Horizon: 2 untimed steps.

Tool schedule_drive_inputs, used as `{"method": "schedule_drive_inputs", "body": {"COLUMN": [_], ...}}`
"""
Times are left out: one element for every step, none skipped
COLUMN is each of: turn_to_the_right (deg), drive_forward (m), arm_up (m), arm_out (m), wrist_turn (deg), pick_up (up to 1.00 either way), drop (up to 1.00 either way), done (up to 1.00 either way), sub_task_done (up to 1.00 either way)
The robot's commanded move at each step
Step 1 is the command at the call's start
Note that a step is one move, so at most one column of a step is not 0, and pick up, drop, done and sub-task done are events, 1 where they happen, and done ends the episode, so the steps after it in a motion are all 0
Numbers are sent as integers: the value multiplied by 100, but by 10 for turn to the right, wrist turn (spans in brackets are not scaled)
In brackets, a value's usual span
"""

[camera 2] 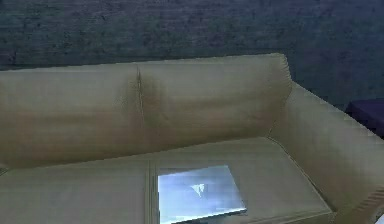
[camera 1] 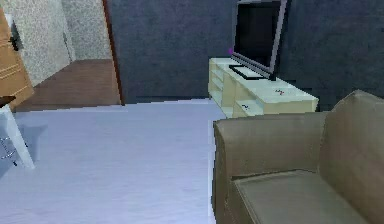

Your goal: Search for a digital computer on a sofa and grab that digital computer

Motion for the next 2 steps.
{"method": "schedule_drive_inputs", "body": {"turn_to_the_right": [330, 0], "drive_forward": [0, 5], "arm_up": [0, 0], "arm_out": [0, 0], "wrist_turn": [0, 0], "pick_up": [0, 0], "drop": [0, 0], "done": [0, 0], "sub_task_done": [0, 0]}}
